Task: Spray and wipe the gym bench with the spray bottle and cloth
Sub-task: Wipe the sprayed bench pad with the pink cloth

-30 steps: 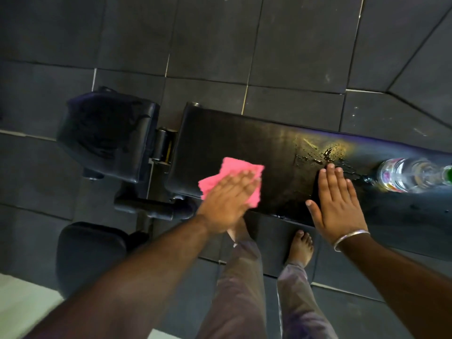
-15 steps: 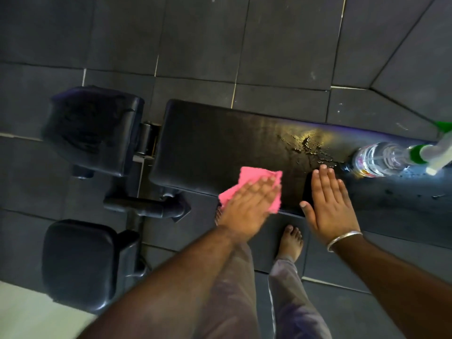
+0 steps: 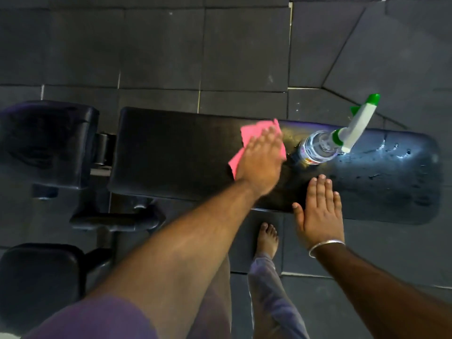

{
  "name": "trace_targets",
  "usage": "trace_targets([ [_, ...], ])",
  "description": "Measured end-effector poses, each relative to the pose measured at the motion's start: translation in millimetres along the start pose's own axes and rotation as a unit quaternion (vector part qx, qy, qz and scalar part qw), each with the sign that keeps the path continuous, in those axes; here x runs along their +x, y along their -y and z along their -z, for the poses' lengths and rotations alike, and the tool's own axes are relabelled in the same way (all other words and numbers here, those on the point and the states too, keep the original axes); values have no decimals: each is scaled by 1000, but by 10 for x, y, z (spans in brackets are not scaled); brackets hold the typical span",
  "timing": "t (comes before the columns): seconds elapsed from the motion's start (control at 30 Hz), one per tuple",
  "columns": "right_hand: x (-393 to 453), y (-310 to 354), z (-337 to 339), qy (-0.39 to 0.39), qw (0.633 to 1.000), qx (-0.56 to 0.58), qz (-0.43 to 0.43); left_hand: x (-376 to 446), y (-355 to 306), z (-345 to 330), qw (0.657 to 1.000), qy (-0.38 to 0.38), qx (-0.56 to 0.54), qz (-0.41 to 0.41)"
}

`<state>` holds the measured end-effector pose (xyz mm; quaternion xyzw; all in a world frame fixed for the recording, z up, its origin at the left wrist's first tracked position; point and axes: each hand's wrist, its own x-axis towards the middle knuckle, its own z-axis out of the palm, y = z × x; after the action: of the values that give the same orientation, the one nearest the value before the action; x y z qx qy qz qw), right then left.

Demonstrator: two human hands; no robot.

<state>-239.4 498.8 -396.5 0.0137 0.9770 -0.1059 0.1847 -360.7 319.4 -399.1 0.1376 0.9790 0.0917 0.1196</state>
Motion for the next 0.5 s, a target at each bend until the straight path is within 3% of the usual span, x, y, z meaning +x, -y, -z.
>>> trace_targets([
  [0.1,-19,-51,-18,-2,1000,15,-3,-913,17,-219,988,22,10,-152],
  [0.2,-2,-102,-39,5,1000,16,6,-1342,599,-183,986,40,13,-161],
  [0.27,5,-132,-30,13,1000,20,14,-1206,920,-75,995,24,32,-96],
  [0.33,5,-153,-13,14,999,22,21,-770,1004,20,1000,-18,13,19],
  [0.43,-2,-167,23,22,999,32,28,66,709,184,983,-38,-49,172],
  [0.5,1,-180,36,26,998,40,29,414,343,202,978,-29,-68,195],
])
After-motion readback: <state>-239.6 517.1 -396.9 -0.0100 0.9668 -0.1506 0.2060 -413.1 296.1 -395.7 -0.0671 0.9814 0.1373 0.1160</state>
